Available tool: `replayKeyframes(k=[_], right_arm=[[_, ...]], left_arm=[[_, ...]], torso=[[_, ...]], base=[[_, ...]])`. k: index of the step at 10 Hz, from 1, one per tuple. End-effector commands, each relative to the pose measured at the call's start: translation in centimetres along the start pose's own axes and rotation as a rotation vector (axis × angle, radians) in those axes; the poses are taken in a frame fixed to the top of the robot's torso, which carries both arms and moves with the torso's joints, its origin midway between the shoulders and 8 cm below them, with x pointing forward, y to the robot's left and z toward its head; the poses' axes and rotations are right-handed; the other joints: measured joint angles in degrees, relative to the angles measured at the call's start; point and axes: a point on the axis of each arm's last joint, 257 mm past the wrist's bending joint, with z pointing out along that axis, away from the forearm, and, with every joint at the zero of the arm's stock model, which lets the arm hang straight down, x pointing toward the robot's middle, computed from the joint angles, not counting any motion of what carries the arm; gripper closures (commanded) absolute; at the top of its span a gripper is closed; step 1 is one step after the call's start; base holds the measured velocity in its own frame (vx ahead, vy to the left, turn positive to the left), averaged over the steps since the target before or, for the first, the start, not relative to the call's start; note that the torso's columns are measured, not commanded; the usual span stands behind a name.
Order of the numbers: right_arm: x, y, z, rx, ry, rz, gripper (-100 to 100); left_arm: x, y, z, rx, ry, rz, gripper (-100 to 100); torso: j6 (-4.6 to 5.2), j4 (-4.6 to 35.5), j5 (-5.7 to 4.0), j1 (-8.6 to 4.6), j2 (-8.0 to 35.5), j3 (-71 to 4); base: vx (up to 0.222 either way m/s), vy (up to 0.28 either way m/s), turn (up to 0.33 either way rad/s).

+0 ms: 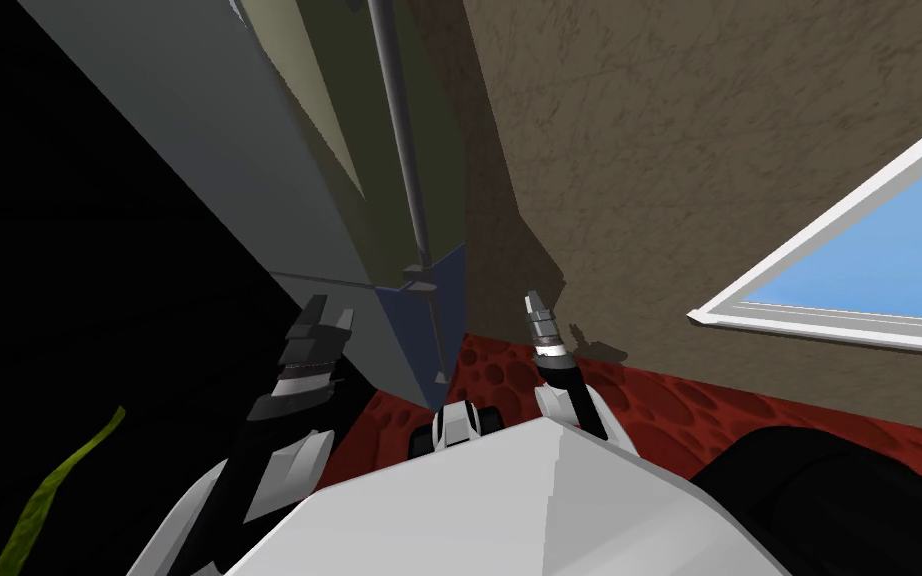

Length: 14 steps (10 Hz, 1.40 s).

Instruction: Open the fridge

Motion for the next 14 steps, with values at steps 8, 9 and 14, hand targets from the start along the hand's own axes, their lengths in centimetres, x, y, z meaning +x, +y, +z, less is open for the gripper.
replayKeyframes(k=[8,9,14], right_arm=[[0.0,0.0,0.0,0.000,0.000,0.000,0],[0.0,0.0,0.0,0.000,0.000,0.000,0],[0.0,0.0,0.0,0.000,0.000,0.000,0]], left_arm=[[-0.2,4.3,0.8,-0.213,0.080,0.030,-100],[-0.3,4.5,0.7,-0.221,0.078,0.030,-100],[-1.0,7.1,0.6,-0.334,0.102,0.067,-100]], torso=[[0.00,0.01,0.00,0.02,0.04,0.02],[0.00,0.01,0.00,-0.02,0.02,0.01],[0.08,-0.21,0.05,0.01,-0.42,-0.26]], base=[[-0.031,-0.041,-0.108],[-0.014,-0.035,-0.019],[-0.024,-0.032,-0.077]])
